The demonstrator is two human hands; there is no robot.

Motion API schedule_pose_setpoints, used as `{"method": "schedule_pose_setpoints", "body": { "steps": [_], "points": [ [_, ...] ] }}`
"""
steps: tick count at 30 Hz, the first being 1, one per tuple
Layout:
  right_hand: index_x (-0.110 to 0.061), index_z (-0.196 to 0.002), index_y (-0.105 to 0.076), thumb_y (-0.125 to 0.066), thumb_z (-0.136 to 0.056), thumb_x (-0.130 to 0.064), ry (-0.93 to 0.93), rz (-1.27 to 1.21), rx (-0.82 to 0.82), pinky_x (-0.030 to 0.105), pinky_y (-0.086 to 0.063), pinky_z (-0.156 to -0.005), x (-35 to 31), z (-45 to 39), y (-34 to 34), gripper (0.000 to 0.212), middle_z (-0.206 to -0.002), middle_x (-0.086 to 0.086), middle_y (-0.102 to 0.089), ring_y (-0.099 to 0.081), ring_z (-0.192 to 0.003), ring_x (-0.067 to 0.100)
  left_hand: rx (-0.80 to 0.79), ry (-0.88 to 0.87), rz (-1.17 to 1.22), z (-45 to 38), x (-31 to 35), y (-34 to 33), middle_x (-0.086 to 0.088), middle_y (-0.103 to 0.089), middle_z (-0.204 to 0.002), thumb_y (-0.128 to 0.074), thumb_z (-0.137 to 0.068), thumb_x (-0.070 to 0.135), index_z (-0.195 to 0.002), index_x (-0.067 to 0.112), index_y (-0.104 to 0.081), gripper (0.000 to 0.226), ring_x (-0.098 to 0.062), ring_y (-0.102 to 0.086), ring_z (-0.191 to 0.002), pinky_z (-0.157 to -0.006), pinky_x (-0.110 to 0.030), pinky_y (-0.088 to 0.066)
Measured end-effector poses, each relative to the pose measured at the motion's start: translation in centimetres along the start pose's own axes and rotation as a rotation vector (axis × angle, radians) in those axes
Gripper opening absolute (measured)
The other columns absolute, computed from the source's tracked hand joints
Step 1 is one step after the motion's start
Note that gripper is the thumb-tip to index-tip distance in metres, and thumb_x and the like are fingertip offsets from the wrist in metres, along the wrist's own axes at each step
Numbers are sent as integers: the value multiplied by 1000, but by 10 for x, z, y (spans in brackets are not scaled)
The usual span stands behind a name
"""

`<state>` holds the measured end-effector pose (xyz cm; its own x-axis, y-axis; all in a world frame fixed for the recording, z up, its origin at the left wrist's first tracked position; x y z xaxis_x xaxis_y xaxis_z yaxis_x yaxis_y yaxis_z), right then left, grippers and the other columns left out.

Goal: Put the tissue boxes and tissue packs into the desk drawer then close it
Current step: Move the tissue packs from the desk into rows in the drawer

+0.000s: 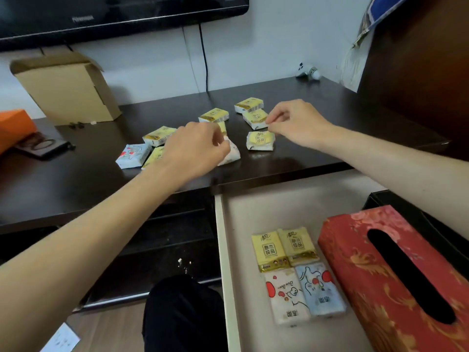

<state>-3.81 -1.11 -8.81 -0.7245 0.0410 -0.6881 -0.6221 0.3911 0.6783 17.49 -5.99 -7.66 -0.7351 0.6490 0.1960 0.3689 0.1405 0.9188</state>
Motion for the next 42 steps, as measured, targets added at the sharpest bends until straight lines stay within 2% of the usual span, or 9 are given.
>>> {"method": "schedule_pose_setpoints", "body": {
  "steps": [3, 7, 12, 18, 22, 27, 30, 36, 42],
  "points": [
    [-22, -96, -76, -66, -92, -13, -17, 13, 42, 18, -45, -76, 3, -30, -1, 14, -88, -19, -66, -64, -95, 9, 1, 86, -15, -37, -27, -5, -3, -71, -98, -56, -81, 41, -91, 28, -69, 21, -32, -64, -91, -75, -38, -51],
    [-17, -101, -75, -62, -91, -12, -37, 58, 58, 30, -50, -89, 3, -76, -8, 17, -100, -7, -69, -63, -104, 15, -62, 122, 13, -90, -53, -26, -3, -69, -110, -59, -83, 39, -107, 25, -64, 28, -28, -63, -98, -87, -46, -55],
    [-15, -126, -63, -65, -92, -25, -53, 252, 15, 32, -44, -88, 8, -134, -34, 36, -120, 1, -62, -58, -116, 23, -110, 140, -1, -154, -82, -56, -4, -68, -106, -59, -89, 42, -110, 17, -62, 32, -23, -62, -90, -75, -37, -53],
    [-10, -147, -45, -72, -86, -50, -167, 409, -40, 44, -46, -106, 31, -183, -61, 78, -147, 13, -51, -45, -137, 35, -192, 150, 16, -202, -93, -93, 5, -58, -87, -68, -82, 52, -98, 19, -55, 39, -12, -52, -69, -56, -28, -38],
    [-11, -145, -41, -74, -81, -55, -275, 372, -71, 38, -46, -87, 47, -197, -70, 84, -140, 13, -55, -55, -127, 34, -178, 159, 58, -218, -99, -104, 0, -61, -92, -69, -81, 53, -97, 18, -55, 41, -14, -53, -70, -53, -27, -38],
    [-15, -139, -48, -79, -79, -48, -278, 363, -21, 34, -42, -80, 53, -202, -70, 75, -133, 9, -61, -59, -120, 31, -199, 122, -8, -223, -96, -107, -4, -51, -110, -41, -87, 71, -123, 17, -51, 66, -25, -57, -97, -77, -41, -50],
    [-16, -139, -50, -79, -80, -46, -245, 299, 74, 35, -46, -83, 47, -200, -59, 72, -129, 6, -62, -60, -119, 30, -167, 147, 109, -223, -97, -102, -5, -56, -118, -23, -97, 60, -123, 17, -48, 56, -21, -56, -84, -63, -34, -51],
    [-21, -140, -48, -76, -81, -44, -155, 22, 200, 34, -44, -81, 33, -176, -22, 69, -117, -3, -53, -53, -106, 20, -484, 188, 232, -214, -100, -110, 1, -57, -106, -66, -83, 59, -143, 19, -39, 78, -10, -59, -81, -59, -31, -52],
    [-24, -139, -49, -79, -79, -45, -159, -61, 122, 39, -49, -100, 41, -134, -8, 70, -135, 0, -59, -56, -121, 20, -517, 185, 203, -212, -89, -106, -5, -56, -126, -81, -71, 53, -144, 15, -43, 90, -20, -60, -101, -57, -28, -56]
  ]
}}
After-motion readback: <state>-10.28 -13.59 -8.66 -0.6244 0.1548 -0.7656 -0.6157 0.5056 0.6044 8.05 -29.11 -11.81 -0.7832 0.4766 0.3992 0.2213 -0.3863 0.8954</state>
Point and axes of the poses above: each hand's wrist, its own z-axis away from the middle knuckle, its own y-axis out of the back of the hand, x = y × z, the point moved 7 cm from there along -z, towards the middle knuckle
